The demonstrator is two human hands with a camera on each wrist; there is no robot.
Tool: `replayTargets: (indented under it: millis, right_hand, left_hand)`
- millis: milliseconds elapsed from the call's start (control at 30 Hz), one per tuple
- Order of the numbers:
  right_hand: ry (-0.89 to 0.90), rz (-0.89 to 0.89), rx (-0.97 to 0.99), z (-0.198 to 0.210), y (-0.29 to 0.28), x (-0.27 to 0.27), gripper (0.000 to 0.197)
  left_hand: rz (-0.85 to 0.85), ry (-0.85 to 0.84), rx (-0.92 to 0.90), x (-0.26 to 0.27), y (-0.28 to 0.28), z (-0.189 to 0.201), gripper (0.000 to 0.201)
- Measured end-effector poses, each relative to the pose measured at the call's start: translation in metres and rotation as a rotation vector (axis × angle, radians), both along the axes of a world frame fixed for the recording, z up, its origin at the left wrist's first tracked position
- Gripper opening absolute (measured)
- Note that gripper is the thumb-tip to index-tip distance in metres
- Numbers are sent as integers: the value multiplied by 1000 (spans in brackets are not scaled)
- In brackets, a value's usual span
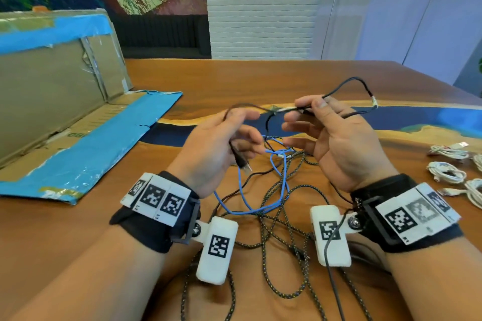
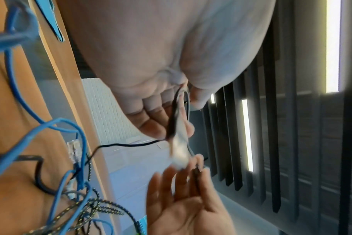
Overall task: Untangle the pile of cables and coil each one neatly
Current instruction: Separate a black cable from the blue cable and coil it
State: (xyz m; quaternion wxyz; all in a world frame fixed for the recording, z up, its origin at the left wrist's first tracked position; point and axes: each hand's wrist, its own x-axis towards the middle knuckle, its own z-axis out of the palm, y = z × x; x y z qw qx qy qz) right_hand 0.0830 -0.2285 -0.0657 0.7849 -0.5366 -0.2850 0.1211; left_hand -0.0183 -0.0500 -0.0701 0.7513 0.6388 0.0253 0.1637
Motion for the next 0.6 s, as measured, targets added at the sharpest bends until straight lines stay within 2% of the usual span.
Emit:
replayTargets:
  millis: [100,133,233,300,367,400,467,500,600]
  right_hand:
    - [116,-279,-87,-2,-1,12,18]
    - [177,-351,-84,-3,-3,17,27]
    - [290,-494,-34,0,-14,26,71]
    - [227,-578,-3,7,-19,24,87]
    - [49,-620,37,14,-20,19,92]
    - [-54,-577,42,16,-21,16,90]
    - [-233,-351,2,18,-21,10,89]
    - [-273,-189,-33,20,-23,5,91]
    - [-240,244,-175,25,-28,-3,94]
  left_hand:
    - [65,-11,-89,0,9,4,26]
    - [93,17,-88,0,12,5,26]
    - [128,99,-122,-3,19,9,29]
    - [118,128,-179,-5,20,11,32]
    - [122,134,-166,-6,19,13,32]
    - [127,129,-142,-5,18,13,31]
    - [149,102,-56,-4,15,11,30]
    - [180,87,3,-2,15,9,31]
    - [366,58,143,2,23,5,30]
